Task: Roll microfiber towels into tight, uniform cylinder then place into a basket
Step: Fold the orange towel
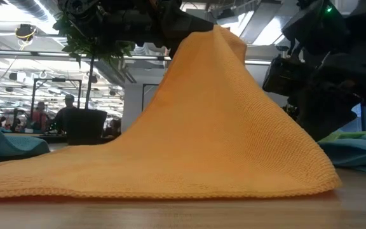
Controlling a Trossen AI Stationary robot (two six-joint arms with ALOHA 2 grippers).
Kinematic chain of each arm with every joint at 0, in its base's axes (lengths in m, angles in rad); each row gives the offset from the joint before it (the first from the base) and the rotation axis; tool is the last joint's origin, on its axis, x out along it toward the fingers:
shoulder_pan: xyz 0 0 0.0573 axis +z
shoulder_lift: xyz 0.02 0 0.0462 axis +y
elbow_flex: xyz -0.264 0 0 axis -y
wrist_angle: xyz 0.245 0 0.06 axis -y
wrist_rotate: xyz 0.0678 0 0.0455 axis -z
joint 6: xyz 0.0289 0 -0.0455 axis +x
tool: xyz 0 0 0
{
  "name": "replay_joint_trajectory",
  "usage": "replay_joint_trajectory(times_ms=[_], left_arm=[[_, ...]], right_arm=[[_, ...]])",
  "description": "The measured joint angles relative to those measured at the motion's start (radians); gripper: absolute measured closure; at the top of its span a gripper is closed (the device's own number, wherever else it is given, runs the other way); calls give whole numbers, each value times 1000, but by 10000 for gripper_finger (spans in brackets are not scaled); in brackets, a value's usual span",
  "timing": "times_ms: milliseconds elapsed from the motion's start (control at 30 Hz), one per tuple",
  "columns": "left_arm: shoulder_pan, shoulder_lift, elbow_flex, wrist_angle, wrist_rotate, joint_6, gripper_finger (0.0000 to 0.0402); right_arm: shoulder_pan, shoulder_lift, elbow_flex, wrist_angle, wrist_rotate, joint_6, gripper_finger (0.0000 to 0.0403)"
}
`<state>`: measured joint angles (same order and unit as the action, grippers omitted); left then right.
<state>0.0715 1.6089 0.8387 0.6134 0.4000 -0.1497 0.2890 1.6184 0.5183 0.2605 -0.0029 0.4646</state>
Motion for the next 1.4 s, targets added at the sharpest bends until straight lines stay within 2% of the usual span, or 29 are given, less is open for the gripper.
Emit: replay_joint_trajectory(times_ms=[100, 333, 400, 600, 867, 1100, 1267, 1400], left_arm=[[0, 0, 0, 0, 0, 0, 401], [0, 0, 0, 0, -17, 0, 401], [1, 0, 0, 0, -18, 0, 401], [3, -4, 0, -1, -25, 0, 401], [24, -19, -1, -15, -44, 21, 401], [51, -24, -1, -55, -53, 30, 401], [52, -25, -1, -60, -148, 60, 401], [39, -50, -1, -67, -286, 110, 401]], right_arm=[[-1, 0, 3, -18, 4, -17, 207], [-3, 2, 3, -60, 13, -46, 369], [-3, -3, 3, -65, 4, -51, 392], [-4, -99, -3, -190, -12, -61, 398], [-10, -317, 76, -545, 199, -79, 401], [-11, -439, 197, -782, 349, -105, 401], [-11, -469, 270, -910, 455, -113, 402], [-13, -470, 330, -1007, 551, -131, 402]])
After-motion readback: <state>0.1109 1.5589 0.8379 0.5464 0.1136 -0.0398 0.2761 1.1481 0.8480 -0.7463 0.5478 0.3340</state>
